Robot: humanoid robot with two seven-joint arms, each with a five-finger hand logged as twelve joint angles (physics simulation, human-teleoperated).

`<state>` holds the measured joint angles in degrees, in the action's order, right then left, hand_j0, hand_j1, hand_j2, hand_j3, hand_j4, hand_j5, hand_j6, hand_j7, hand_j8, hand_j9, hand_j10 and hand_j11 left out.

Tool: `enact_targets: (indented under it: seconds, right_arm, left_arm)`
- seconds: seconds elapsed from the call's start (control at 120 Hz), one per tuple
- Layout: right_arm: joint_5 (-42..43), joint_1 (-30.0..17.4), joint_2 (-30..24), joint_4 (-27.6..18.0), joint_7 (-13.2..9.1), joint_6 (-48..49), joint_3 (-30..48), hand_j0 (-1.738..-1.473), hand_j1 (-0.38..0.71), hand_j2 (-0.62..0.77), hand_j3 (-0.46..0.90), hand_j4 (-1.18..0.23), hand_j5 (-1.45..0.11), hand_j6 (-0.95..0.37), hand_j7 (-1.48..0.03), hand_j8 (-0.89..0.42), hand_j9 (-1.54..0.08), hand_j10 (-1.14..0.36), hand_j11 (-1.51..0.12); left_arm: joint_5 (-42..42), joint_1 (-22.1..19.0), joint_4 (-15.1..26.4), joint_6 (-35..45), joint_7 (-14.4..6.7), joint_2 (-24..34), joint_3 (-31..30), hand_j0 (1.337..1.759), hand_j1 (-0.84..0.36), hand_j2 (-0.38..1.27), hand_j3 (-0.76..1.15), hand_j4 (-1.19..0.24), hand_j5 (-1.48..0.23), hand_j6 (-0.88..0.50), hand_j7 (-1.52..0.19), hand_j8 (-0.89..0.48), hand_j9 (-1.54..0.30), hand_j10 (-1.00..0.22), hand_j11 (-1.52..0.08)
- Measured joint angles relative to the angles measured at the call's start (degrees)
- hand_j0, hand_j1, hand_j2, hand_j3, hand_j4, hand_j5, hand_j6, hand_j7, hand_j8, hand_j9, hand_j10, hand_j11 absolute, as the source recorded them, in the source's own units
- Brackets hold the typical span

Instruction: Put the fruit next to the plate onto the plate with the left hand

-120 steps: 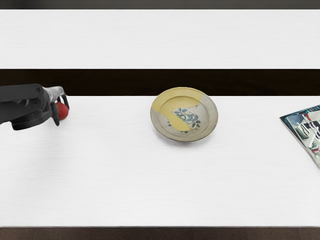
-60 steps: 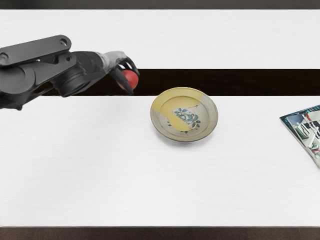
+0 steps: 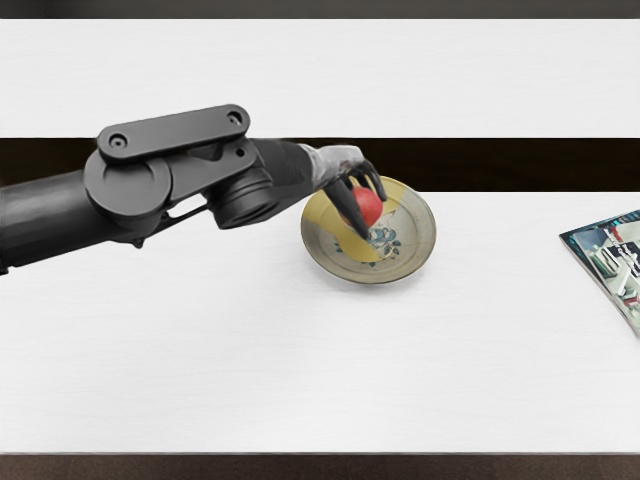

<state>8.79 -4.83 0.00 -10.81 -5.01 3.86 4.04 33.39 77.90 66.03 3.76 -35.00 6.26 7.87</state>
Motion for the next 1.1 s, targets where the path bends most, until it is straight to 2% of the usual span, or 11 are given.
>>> enact_targets:
  seconds: [0.183, 0.317, 0.367, 0.467, 0.575, 0.625, 0.767, 0.85, 0.917, 0.992, 1.1]
  right_arm:
    - [0.0, 0.0, 0.0, 0.0, 0.0, 0.0, 0.0, -1.658, -0.32, 0.0, 0.0, -0.02, -0.03, -0.02, -0.03, -0.02, -0.03, -0.02, -0.03]
    - [0.0, 0.0, 0.0, 0.0, 0.0, 0.0, 0.0, -1.658, -0.32, 0.0, 0.0, -0.02, -0.03, -0.02, -0.03, -0.02, -0.03, -0.02, -0.03]
    - [0.0, 0.0, 0.0, 0.0, 0.0, 0.0, 0.0, -1.658, -0.33, 0.0, 0.0, -0.02, -0.03, -0.02, -0.03, -0.02, -0.03, -0.02, -0.03]
    - [0.0, 0.0, 0.0, 0.0, 0.0, 0.0, 0.0, -1.658, -0.32, 0.0, 0.0, -0.02, -0.03, -0.02, -0.03, -0.02, -0.03, -0.02, -0.03]
    - [0.0, 0.0, 0.0, 0.0, 0.0, 0.0, 0.0, -1.658, -0.33, 0.0, 0.0, -0.02, -0.03, -0.02, -0.03, -0.02, -0.03, -0.02, -0.03]
    - [0.0, 0.0, 0.0, 0.0, 0.0, 0.0, 0.0, -1.658, -0.33, 0.0, 0.0, -0.02, -0.03, -0.02, -0.03, -0.02, -0.03, -0.02, -0.03]
    - [0.0, 0.0, 0.0, 0.0, 0.0, 0.0, 0.0, -1.658, -0.32, 0.0, 0.0, -0.02, -0.03, -0.02, -0.03, -0.02, -0.03, -0.02, -0.03]
    - [0.0, 0.0, 0.0, 0.0, 0.0, 0.0, 0.0, -1.658, -0.32, 0.0, 0.0, -0.02, -0.03, -0.02, -0.03, -0.02, -0.03, -0.02, -0.03]
    - [0.0, 0.0, 0.0, 0.0, 0.0, 0.0, 0.0, -1.658, -0.32, 0.0, 0.0, -0.02, -0.03, -0.02, -0.03, -0.02, -0.03, -0.02, -0.03]
    - [0.0, 0.0, 0.0, 0.0, 0.0, 0.0, 0.0, -1.658, -0.32, 0.0, 0.0, -0.02, -0.03, -0.02, -0.03, -0.02, -0.03, -0.02, -0.03]
    - [0.0, 0.0, 0.0, 0.0, 0.0, 0.0, 0.0, -1.658, -0.32, 0.0, 0.0, -0.02, -0.03, -0.02, -0.03, -0.02, -0.03, -0.02, -0.03]
  left_arm:
    - [-0.1, 1.0, 0.0, -0.3, 0.0, 1.4, -0.9, 1.656, 0.04, 0.13, 0.0, -0.28, -0.43, -0.19, -0.42, -0.19, -0.43, -0.31, -0.43]
    - [-4.5, 1.4, 0.1, -1.8, 0.0, 8.1, 0.6, 1.657, 0.19, 0.07, 0.0, -0.15, -0.23, -0.1, -0.22, -0.1, -0.23, -0.16, -0.23]
    - [-6.9, 0.2, 0.1, -5.7, 0.0, 11.8, 2.8, 1.657, 0.22, 0.06, 0.0, -0.12, -0.18, -0.08, -0.18, -0.08, -0.18, -0.13, -0.18]
    - [-11.5, -3.4, 0.1, -17.8, 0.0, 17.8, 8.0, 1.658, 0.27, 0.03, 0.0, -0.07, -0.12, -0.05, -0.11, -0.05, -0.11, -0.08, -0.11]
    - [-13.8, -12.2, 0.1, -31.0, 0.0, 24.3, 16.4, 1.658, 0.29, 0.02, 0.0, -0.05, -0.07, -0.04, -0.07, -0.04, -0.07, -0.05, -0.07]
    - [-14.7, -14.0, 0.1, -34.0, 0.0, 27.0, 20.1, 1.658, 0.3, 0.02, 0.0, -0.04, -0.06, -0.03, -0.06, -0.03, -0.06, -0.04, -0.06]
    - [-22.8, -18.4, -0.1, -37.5, 0.0, 35.5, 25.2, 1.658, 0.32, 0.01, 0.0, -0.03, -0.04, -0.02, -0.04, -0.02, -0.04, -0.03, -0.04]
    - [-27.3, -21.2, -0.2, -38.2, 0.0, 37.1, 26.3, 1.658, 0.32, 0.01, 0.0, -0.02, -0.03, -0.02, -0.03, -0.02, -0.03, -0.02, -0.03]
    - [-32.0, -23.4, -0.3, -38.5, 0.0, 40.6, 26.6, 1.658, 0.33, 0.01, 0.0, -0.02, -0.03, -0.02, -0.03, -0.02, -0.03, -0.02, -0.03]
    - [-38.6, -27.8, -0.4, -38.7, 0.0, 45.7, 26.8, 1.658, 0.33, 0.0, 0.0, -0.01, -0.02, -0.01, -0.02, -0.01, -0.02, -0.01, -0.02]
    - [-43.2, -28.8, -0.7, -38.8, 0.0, 47.9, 26.9, 1.658, 0.34, 0.0, 0.0, -0.01, -0.01, -0.01, -0.01, -0.01, -0.01, -0.01, -0.01]
